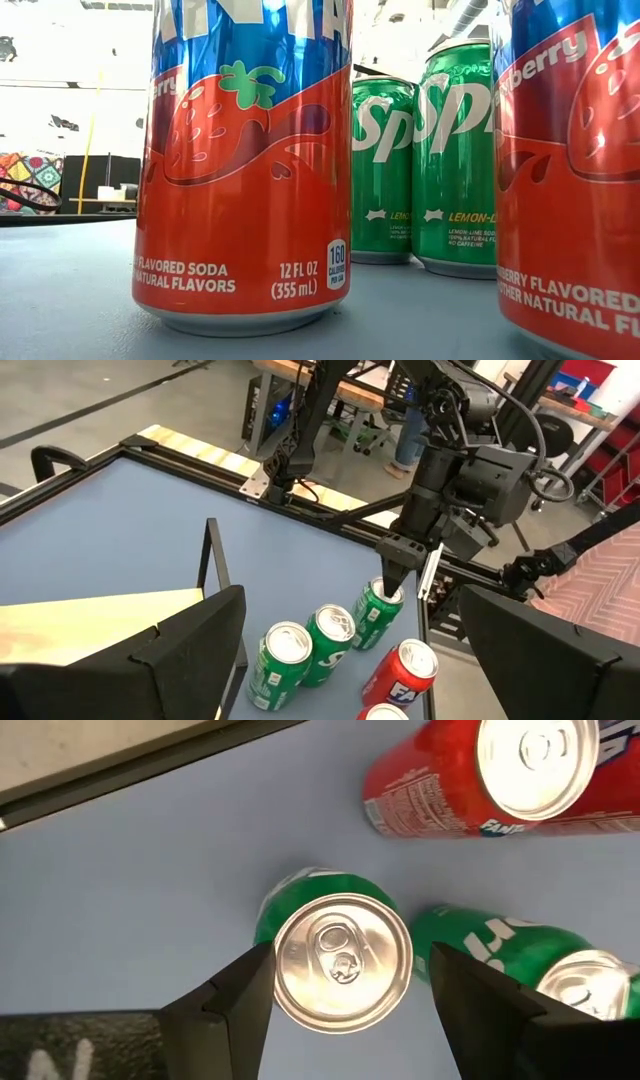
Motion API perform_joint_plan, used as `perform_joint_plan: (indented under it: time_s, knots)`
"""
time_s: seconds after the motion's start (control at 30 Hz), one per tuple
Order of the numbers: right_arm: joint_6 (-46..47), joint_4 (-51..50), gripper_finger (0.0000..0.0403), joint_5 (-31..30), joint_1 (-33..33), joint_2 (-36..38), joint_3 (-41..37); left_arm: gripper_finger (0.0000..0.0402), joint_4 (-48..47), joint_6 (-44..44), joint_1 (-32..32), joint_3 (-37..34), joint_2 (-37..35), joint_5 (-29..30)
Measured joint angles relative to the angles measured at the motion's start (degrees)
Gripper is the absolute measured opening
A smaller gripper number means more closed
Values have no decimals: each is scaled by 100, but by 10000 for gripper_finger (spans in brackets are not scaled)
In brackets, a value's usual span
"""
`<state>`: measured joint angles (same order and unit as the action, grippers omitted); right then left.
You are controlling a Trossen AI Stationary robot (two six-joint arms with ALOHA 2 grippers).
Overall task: Place canned beverage on shelf
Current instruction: Put the bottom green soda can on the shelf
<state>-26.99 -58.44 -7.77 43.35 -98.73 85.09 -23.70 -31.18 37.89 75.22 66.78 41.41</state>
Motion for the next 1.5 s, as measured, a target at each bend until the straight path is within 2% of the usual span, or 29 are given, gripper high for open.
perform_joint_plan:
  time_s: [0.1, 0.23, 0.33, 0.47, 0.67, 0.83, 1.07, 1.27, 1.5]
  knots:
    - [148, -80, 250, -93, 5, -12, 140, 352, -3, 2, 2, 0, 0, -2]
    - [484, -226, 250, -738, -6, -11, 408, 352, -5, 3, 2, 0, 0, -2]
    - [1052, -615, 250, -892, -1, -12, 617, 352, -5, 4, 0, 0, 0, 0]
    - [2198, -1014, 250, -819, -1, -1, 703, 352, -33, 4, 1, 0, 0, -1]
    - [2686, -1327, 250, -61, -93, -1, 703, 352, -154, 7, 0, 0, 0, 0]
    - [2567, -1335, 255, 103, -118, -1, 703, 352, -179, 9, 0, -59, 0, 33]
    - [2487, -1100, 304, 114, -118, 1, 547, 352, -239, -72, 0, -59, -2, 46]
    - [1397, -877, 339, 61, -118, 1, 549, 352, -264, -111, 1, -59, -2, 44]
    - [308, -796, 337, 477, -83, -259, 545, 352, -273, -124, 0, -59, -2, 42]
